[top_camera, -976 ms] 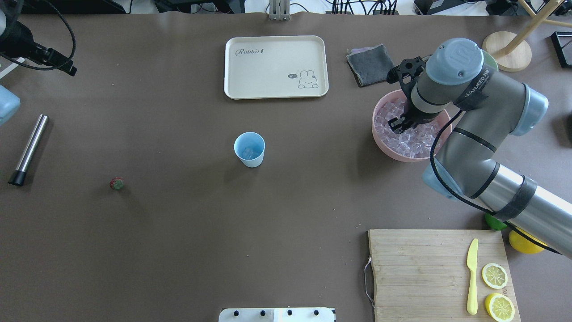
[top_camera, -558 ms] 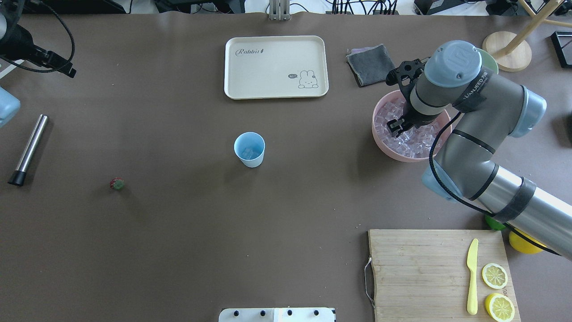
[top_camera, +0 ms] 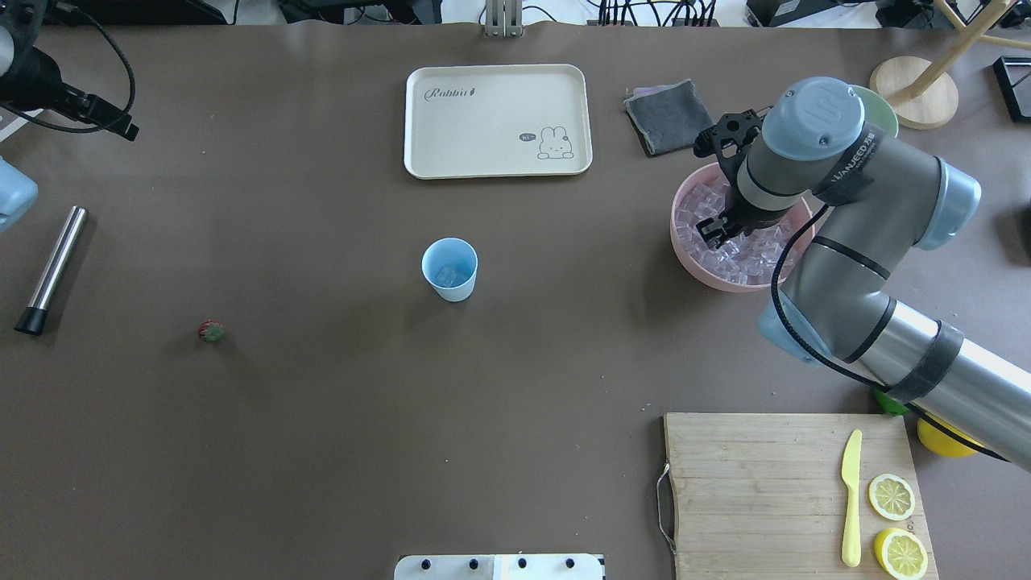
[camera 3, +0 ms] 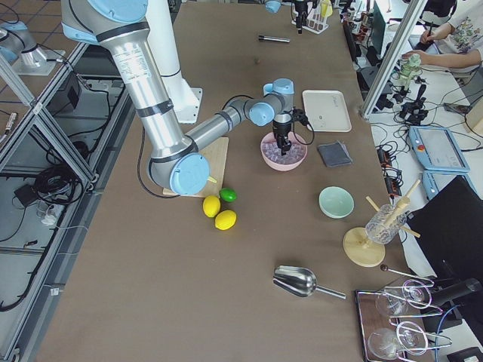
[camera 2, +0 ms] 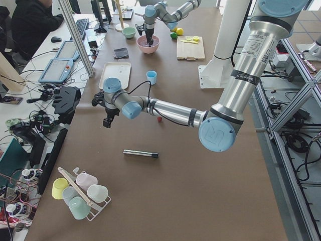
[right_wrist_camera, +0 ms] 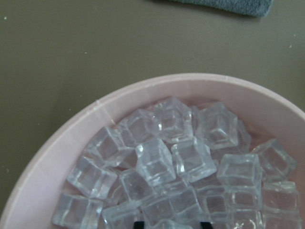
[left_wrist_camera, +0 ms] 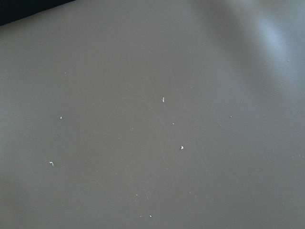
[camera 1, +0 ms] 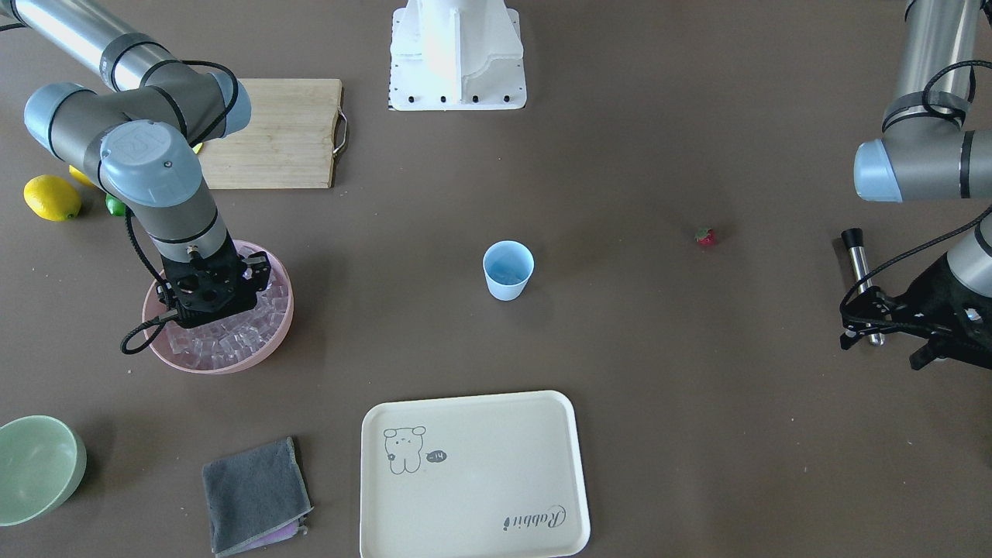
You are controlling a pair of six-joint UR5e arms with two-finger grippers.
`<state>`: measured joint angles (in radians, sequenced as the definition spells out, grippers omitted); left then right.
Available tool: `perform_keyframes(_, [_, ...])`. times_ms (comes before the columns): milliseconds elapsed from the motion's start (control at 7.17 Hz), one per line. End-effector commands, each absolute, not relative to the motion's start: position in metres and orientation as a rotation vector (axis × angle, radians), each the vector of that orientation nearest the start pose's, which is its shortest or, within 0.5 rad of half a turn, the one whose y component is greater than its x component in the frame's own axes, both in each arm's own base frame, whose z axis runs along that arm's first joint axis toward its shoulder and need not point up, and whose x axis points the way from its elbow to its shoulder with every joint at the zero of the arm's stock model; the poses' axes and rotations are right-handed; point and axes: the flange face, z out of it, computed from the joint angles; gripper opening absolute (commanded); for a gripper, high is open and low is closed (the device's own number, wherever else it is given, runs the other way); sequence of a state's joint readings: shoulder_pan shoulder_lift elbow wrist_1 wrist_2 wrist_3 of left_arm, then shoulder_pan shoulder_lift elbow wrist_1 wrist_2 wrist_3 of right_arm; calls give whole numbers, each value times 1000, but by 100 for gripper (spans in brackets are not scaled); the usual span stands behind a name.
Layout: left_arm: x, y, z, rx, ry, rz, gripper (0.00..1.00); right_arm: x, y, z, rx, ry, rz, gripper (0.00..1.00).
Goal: Mash ice and strawberries in cup
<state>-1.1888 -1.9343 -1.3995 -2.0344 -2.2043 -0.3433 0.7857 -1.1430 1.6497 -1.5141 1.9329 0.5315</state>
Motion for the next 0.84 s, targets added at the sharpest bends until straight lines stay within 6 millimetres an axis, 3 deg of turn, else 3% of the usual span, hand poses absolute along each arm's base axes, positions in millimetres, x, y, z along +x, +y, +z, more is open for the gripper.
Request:
perform_keyframes(0, [179, -644, 488, 375, 796, 243, 98, -393, -531, 383, 226, -625, -339, 29])
perform_keyframes(139, [179, -644, 488, 375, 796, 243, 98, -394, -531, 382, 225, -627, -341, 22])
perform_keyframes(279, [179, -644, 488, 377, 796, 244, 98, -393, -531, 377, 233, -632, -339, 9])
perform_keyframes(418, [179, -644, 489, 374, 795, 243, 98, -379, -534, 356, 253, -657, -328, 0])
perform_keyframes(558, [179, -644, 489, 374, 795, 244, 98, -362, -535, 307, 227, -689, -308, 0])
perform_keyframes(697, [178, -644, 489, 375, 796, 243, 98, -360, -539, 253, 199, -706, -288, 0])
